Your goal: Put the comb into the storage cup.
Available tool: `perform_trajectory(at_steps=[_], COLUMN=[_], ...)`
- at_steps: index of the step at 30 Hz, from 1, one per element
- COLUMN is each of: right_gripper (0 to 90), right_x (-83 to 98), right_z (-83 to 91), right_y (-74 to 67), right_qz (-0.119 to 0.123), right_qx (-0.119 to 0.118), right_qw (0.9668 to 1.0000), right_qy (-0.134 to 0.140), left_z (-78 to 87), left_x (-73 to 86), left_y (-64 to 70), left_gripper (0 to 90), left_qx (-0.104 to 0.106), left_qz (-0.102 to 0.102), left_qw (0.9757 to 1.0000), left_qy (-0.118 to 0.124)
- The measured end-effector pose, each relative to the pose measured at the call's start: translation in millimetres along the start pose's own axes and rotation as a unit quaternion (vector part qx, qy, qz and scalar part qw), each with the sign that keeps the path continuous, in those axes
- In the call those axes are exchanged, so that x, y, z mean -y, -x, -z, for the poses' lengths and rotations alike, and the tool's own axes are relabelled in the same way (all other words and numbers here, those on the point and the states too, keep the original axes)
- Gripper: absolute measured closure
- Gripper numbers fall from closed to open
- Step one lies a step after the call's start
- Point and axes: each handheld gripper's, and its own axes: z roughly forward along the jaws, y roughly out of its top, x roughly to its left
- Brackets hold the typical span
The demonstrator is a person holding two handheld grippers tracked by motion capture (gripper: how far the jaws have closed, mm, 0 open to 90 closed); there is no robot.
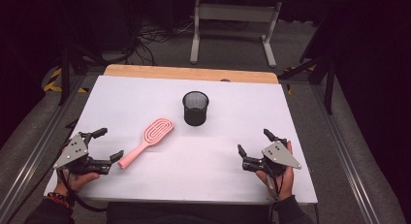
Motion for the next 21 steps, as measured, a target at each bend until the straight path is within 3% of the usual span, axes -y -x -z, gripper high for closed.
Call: perform_trajectory(at_steps=[5,7,21], right_gripper=[4.4,4.4,4.4], right_x=[0.5,0.5,1.4], right_z=[-0.2,-0.5,-1.9], right_y=[1.7,2.1,2.7], right_qz=[-0.008,-0.009,-0.006], right_qx=[-0.002,0.0,-0.002], right_qw=[1.0,1.0,0.9999], right_qy=[0.003,0.002,-0.01], left_z=[-0.8,-1.9,-2.2], left_x=[-0.1,0.3,-1.9], left_y=[-0.6,-0.3,0.3], left_gripper=[9.0,8.9,9.5], left_qx=[0.005,0.009,0.008], left_qz=[0.0,0.009,0.002], left_qw=[0.9999,0.9999,0.9996], left_qy=[-0.01,-0.012,-0.026])
